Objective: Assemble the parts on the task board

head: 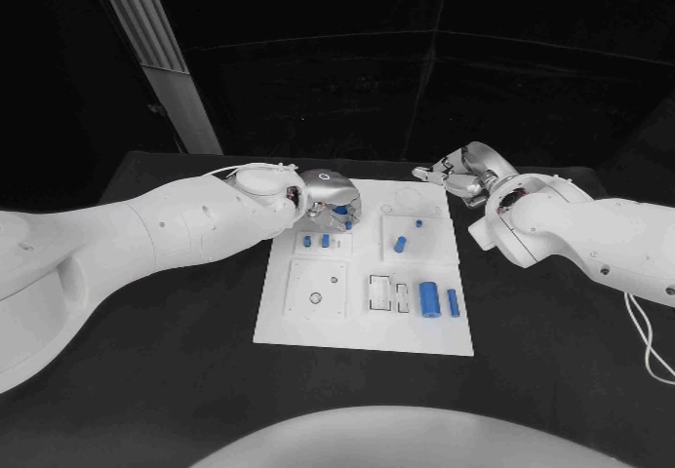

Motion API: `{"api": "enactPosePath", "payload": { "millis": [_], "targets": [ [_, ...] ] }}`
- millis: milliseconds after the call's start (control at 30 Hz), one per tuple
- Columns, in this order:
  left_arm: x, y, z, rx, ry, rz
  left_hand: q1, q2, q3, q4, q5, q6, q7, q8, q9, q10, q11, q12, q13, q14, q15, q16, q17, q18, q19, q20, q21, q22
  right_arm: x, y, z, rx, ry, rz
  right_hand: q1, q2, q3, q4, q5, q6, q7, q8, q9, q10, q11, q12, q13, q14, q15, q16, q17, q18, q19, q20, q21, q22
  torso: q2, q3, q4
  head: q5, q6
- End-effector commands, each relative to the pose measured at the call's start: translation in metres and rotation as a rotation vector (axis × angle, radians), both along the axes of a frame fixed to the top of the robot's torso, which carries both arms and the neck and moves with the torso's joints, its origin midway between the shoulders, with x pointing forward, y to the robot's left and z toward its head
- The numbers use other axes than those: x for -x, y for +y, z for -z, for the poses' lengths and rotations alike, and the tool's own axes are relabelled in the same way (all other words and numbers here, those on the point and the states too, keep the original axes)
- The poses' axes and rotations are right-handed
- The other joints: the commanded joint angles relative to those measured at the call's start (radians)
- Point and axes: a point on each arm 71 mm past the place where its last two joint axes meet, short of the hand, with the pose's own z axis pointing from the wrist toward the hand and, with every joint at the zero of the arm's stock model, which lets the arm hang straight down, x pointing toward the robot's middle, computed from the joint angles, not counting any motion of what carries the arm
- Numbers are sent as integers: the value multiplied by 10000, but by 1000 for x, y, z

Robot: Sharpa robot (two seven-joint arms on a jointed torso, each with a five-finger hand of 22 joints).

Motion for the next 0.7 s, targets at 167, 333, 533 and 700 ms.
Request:
{"api": "enactPosePath", "payload": {
  "millis": [167, 333, 533, 700],
  "targets": [
    [-1, 0, 2, -251, 142, -130, 68, 96, 157, -17, -36, 204, -27, -34, -19, 215, -17, -47, 1, 1038, -27, -54, 2635, -67, 1036, -47, 39, 2634, 0, 2, -1, -1, 18, -80, 70, 33, -64, 17, 40, -80, 0, 23, 15, 1059, -20, 25, 2613, 1039, -40, 25, 2632, -75, 1054, -51, 32, 2634, 2, 0, 3, 7, -17],
    [-2, 1, 3, -310, 196, -167, 141, 64, 248, -30, -36, 344, 0, -19, -26, 402, 6, -41, 1, 1038, -12, -54, 2635, -67, 1036, -40, 39, 2634, 0, 2, -1, 1, 26, -88, 70, 33, -64, 17, 40, -80, 0, 23, 15, 1059, -20, 25, 2613, 1039, -40, 25, 2632, -75, 1054, -51, 32, 2634, 0, -3, 5, 8, -31],
    [-1, 1, 4, -411, 166, -125, 132, 65, 325, -11, -37, 552, 16, 26, -21, 634, 12, -29, 0, 1038, 4, -54, 2635, -67, 1036, -25, 39, 2634, 0, 2, -1, 2, 28, -88, 83, 50, -82, 22, 44, -83, 1, 30, 16, 1059, -19, 25, 2613, 1039, -38, 25, 2632, -75, 1054, -50, 32, 2634, -1, -1, 4, 16, -35],
    [-1, 1, 4, -466, 186, -113, 102, 88, 400, -15, -39, 873, -49, 120, 9, 972, -58, -4, 1, 1038, -48, -54, 2635, -67, 1036, -36, 39, 2634, 0, 2, -1, 1, 28, -96, 83, 50, -82, 22, 44, -83, 1, 30, 16, 1059, -19, 25, 2613, 1039, -38, 25, 2632, -75, 1054, -50, 32, 2634, 1, -1, 2, 17, -36]
  ]
}}
